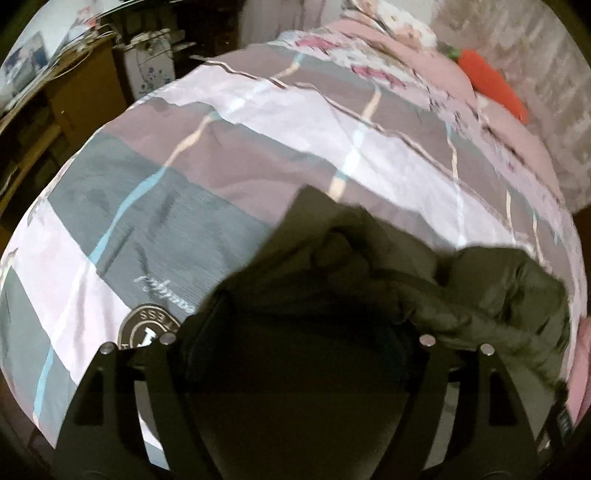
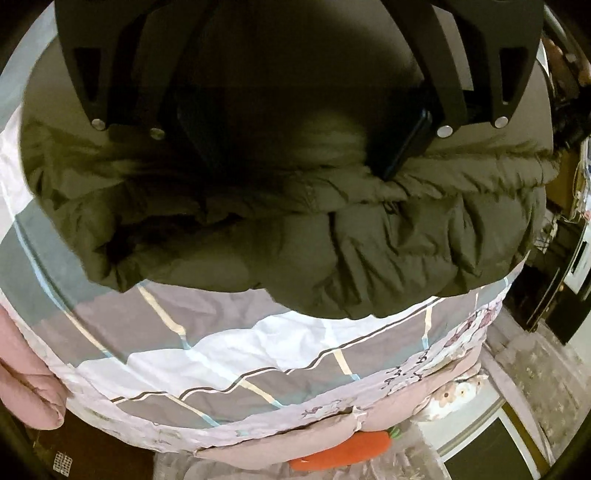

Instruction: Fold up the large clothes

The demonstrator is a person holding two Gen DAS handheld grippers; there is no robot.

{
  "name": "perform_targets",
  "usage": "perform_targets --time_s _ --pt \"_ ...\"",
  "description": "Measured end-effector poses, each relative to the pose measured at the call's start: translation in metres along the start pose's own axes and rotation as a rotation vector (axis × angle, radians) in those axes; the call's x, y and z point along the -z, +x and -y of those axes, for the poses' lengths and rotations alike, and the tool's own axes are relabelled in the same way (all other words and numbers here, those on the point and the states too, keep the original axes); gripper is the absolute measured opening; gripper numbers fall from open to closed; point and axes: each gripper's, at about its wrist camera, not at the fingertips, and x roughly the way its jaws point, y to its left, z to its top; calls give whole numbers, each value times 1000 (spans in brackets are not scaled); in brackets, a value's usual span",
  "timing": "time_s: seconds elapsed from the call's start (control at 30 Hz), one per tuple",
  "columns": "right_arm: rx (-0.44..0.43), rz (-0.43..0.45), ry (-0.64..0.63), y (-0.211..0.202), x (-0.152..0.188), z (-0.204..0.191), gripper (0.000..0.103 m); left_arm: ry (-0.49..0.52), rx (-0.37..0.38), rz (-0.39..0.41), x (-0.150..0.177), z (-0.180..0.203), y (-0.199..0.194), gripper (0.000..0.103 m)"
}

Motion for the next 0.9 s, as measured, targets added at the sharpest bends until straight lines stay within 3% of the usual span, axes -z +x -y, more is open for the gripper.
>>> perform_targets --time_s 0.07,0.13,0.2,0.27,0.33,0.43,0.57,0.67,0.73,0.8,0.9 --pt "101 20 42 -12 -3 22 85 -55 -24 48 -8 -16 -15 62" --pt "166 28 79 -22 -3 40 85 -118 -58 115 -14 -32 -34 63" --pt "125 36 121 -42 0 52 85 -153 -39 157 -18 -44 -51 82" --pt "59 26 91 -61 13 42 85 -145 18 135 -15 -44 -63 83" --pt "28 14 17 -76 29 19 85 -63 54 101 -1 -23 -71 84" --pt "-16 -2 -92 -90 68 -20 85 140 52 76 37 25 -77 85" --pt "-6 -64 -166 -71 89 -45 85 385 36 29 95 78 -66 85" --pt "27 -108 -191 -42 92 -49 85 464 -14 23 118 91 -49 87" --pt "29 -126 -181 -24 89 -47 88 481 -41 22 121 95 -38 95" --pt "38 -121 -196 -15 88 -50 90 472 -48 8 116 94 -27 100" --pt "54 -113 -221 -14 90 -54 90 435 -33 -27 106 86 -20 100"
